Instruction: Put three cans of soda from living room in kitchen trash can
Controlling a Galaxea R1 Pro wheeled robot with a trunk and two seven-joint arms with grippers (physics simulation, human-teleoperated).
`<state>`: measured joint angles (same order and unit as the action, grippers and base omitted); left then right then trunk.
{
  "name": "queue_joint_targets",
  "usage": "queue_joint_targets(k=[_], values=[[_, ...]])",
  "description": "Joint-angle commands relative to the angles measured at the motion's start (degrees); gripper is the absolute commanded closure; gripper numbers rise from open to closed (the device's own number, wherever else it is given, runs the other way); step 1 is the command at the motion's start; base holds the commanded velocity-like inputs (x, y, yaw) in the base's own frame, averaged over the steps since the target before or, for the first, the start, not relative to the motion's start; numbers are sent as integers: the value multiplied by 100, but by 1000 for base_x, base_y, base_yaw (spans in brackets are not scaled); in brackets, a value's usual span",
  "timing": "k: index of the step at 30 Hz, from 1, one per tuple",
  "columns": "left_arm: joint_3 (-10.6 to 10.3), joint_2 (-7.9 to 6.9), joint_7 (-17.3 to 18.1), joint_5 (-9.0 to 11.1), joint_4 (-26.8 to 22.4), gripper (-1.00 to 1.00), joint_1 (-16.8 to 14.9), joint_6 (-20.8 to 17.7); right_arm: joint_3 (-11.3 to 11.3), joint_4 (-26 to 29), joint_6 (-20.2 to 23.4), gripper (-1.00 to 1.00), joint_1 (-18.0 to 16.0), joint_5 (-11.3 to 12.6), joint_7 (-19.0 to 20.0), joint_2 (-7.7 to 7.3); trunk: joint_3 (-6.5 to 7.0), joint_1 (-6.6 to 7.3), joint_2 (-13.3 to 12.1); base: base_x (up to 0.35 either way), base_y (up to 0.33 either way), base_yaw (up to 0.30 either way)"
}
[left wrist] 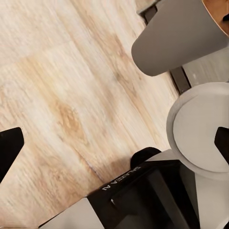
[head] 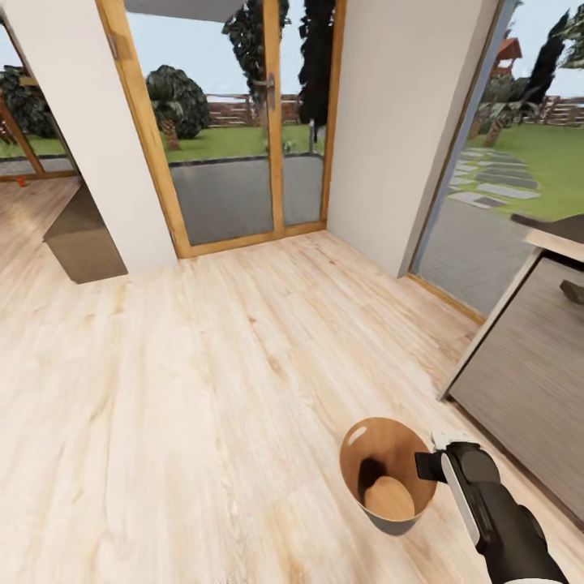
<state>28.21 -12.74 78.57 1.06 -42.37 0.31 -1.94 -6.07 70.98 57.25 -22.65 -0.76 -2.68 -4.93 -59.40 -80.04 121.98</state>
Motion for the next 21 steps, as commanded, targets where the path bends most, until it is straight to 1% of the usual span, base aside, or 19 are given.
queue_joint_targets(k=[1, 21], values=[[0, 0, 0, 0, 1, -100, 1, 0, 1, -8, -3, 100, -3, 55, 31, 1, 1, 0, 0, 0, 0, 291], [0, 0, -4, 0, 1, -100, -3, 0, 1, -49, -3, 100, -2, 50, 31, 1, 1, 0, 0, 0, 0, 291]])
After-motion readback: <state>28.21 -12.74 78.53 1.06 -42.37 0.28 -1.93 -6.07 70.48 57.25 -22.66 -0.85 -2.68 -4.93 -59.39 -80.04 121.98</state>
